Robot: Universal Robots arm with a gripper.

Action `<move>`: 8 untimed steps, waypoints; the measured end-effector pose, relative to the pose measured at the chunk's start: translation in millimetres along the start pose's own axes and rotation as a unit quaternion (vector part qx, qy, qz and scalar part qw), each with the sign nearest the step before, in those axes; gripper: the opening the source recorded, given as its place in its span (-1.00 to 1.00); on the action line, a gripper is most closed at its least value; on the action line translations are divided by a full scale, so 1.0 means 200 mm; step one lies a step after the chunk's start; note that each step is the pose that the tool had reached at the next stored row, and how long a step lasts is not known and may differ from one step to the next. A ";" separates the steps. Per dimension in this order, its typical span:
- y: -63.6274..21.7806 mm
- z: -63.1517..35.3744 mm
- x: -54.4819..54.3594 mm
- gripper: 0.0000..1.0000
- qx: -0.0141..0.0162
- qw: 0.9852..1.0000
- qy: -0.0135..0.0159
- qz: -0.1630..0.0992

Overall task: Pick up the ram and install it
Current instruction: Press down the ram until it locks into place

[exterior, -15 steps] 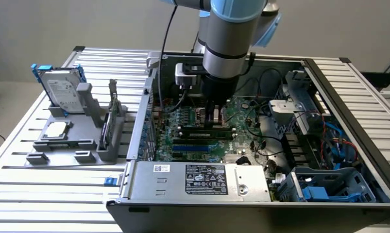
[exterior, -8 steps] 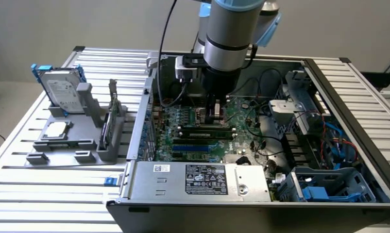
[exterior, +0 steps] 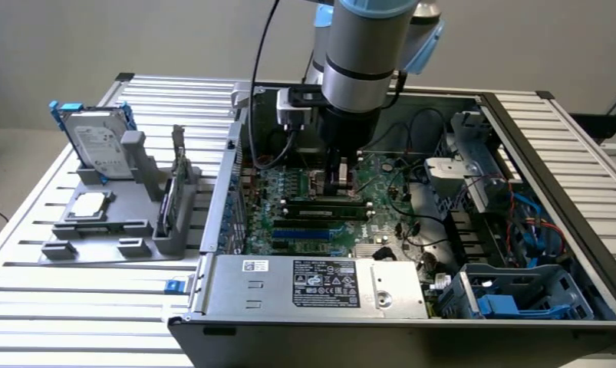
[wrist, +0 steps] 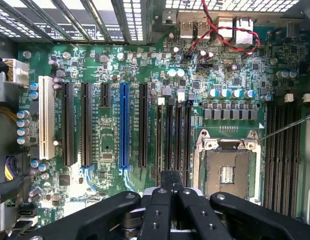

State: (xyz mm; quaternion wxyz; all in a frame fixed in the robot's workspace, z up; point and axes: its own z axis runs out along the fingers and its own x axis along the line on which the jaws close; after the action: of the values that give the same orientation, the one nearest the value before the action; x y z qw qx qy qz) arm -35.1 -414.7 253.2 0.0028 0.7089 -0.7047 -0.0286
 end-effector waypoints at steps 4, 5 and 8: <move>0.000 0.000 0.00 -0.79 0.000 1.000 -0.001 0.000; 0.000 0.000 0.00 -0.79 0.000 1.000 -0.002 0.000; 0.000 0.000 0.00 -0.79 0.000 1.000 -0.003 0.000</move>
State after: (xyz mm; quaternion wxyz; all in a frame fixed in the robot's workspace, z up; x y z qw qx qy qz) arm -35.2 -414.7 253.2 0.0009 0.7089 -0.7047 -0.0305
